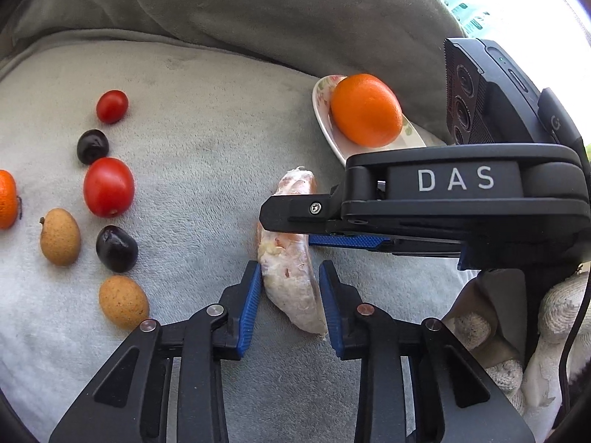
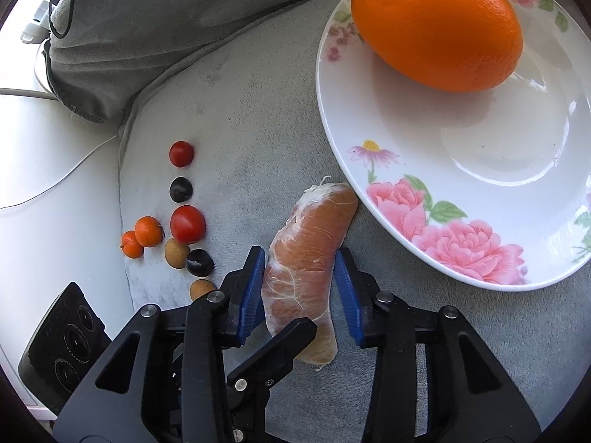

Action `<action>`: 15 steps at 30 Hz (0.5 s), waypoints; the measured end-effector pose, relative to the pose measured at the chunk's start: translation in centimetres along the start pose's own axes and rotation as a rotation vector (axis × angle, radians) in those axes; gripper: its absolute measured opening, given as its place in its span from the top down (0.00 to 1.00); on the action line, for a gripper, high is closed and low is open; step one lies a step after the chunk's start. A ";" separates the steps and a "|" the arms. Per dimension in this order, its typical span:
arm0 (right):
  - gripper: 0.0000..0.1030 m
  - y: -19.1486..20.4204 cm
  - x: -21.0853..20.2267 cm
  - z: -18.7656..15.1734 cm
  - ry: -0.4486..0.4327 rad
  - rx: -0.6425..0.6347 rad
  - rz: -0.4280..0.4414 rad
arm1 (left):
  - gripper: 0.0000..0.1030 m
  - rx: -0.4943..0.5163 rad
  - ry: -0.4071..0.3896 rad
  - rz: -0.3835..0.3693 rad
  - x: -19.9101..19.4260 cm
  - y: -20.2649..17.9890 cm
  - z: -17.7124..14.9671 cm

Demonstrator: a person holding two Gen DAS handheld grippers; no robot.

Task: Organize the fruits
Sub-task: 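Close the right gripper on the pomelo segment and lift it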

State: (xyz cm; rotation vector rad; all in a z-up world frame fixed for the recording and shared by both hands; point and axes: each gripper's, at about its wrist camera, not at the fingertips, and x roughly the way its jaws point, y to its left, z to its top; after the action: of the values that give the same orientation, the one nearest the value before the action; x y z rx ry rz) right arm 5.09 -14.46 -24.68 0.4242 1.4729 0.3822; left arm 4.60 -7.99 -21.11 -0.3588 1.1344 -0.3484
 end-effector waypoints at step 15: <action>0.62 0.4 -3.2 -0.9 -0.055 -0.016 0.075 | 0.72 0.032 -0.058 0.013 -3.7 -1.7 -0.8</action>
State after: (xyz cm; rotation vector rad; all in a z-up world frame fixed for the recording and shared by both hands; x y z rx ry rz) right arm 4.02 -15.65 -21.74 0.4748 1.4027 0.4378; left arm 2.32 -7.95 -17.59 -0.3310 1.0726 -0.3428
